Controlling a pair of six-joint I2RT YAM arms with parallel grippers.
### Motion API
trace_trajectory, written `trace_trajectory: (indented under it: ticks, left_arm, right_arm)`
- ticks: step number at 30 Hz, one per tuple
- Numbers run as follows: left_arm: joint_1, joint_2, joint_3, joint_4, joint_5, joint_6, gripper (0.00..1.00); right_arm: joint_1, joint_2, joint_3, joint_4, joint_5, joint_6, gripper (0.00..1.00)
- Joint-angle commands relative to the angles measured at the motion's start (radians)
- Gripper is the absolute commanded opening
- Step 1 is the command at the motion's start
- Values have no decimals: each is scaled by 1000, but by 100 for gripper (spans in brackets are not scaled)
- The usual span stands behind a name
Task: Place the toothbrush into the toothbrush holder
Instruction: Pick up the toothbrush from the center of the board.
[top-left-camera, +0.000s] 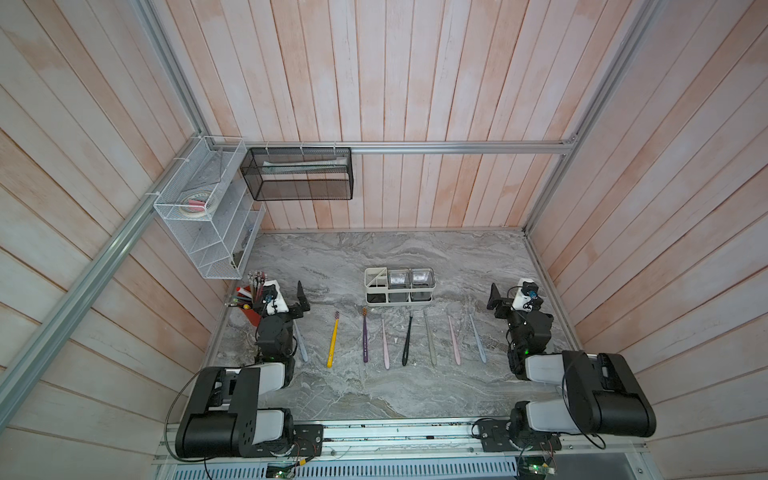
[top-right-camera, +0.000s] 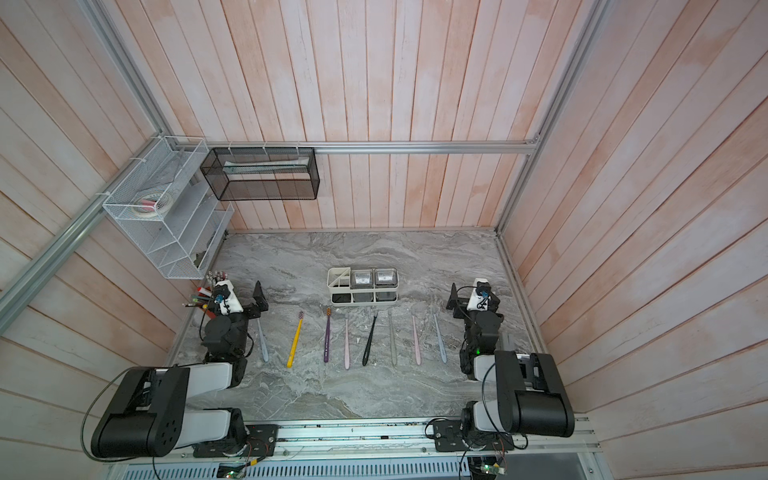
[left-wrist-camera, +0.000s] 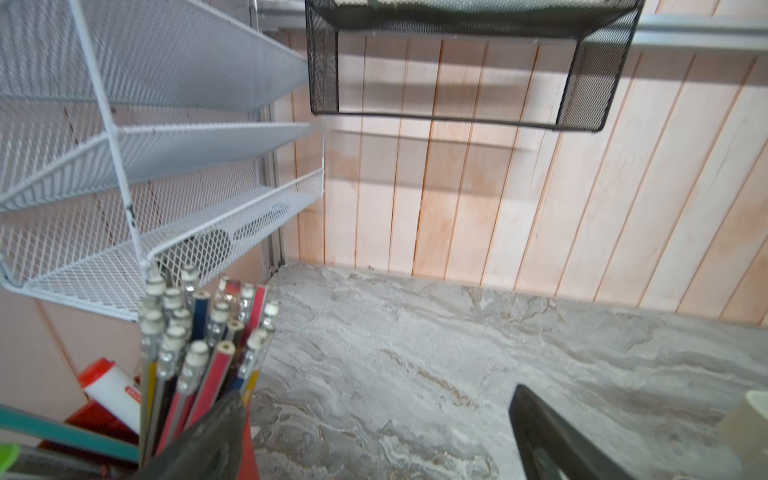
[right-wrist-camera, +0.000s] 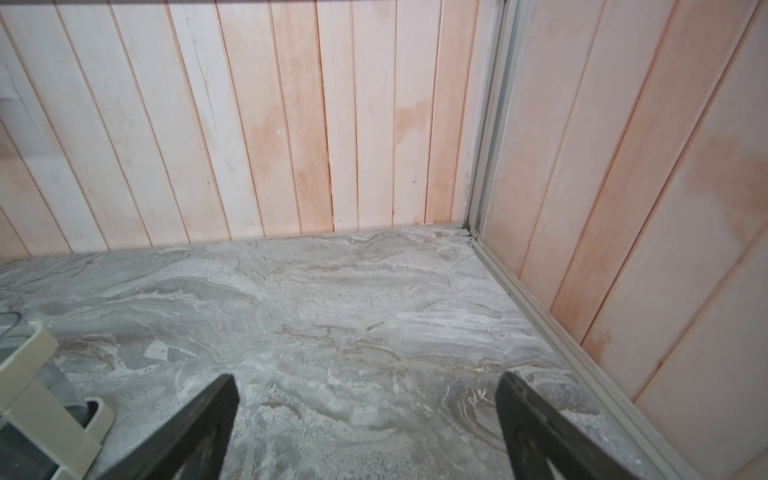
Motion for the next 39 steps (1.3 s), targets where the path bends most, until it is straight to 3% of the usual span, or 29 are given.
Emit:
trace_trajectory:
  ticks: [1,4,8,11,14,16,17,19,24,27,31,39]
  left_arm:
    - [-20,-76,-1,-94,-40,-17,100]
    - [-28,-179,46,-265,-50,-135,100]
    - [-72,-286,70,-359,2,-162,100]
    - [-77,-406,54,-384,49,-248,100]
    - [-75,-513,56,-473,2,-438,100]
    - [-65,-570,92,-669,-92,-686,100]
    - [-50,-583,123,-749,-72,-730,100]
    - [-2,-569,175,-797,94,-694,100]
    - [6,-558,263,-978,150,-749,100]
    - [7,-496,352,-1095,203,-696,100]
    - [5,-370,477,-1308,186,-654,100]
    - [-17,-250,575,-1581,138,-709,100]
  right_arm:
    - [53,-83,-3,-78,73,-51,98]
    - [88,-186,5,-147,93,22,98]
    - [89,-354,43,-295,-25,207,98]
    - [88,-462,85,-396,-111,331,98]
    - [77,-552,79,-427,-107,484,98]
    - [61,-599,66,-434,-122,552,98]
    - [58,-615,65,-451,-115,582,98]
    - [56,-627,65,-473,-124,623,98]
    - [55,-588,128,-583,-227,619,98]
    - [55,-586,131,-592,-243,616,98]
    - [58,-573,131,-608,-259,598,98]
    - [112,-578,147,-684,-246,519,98]
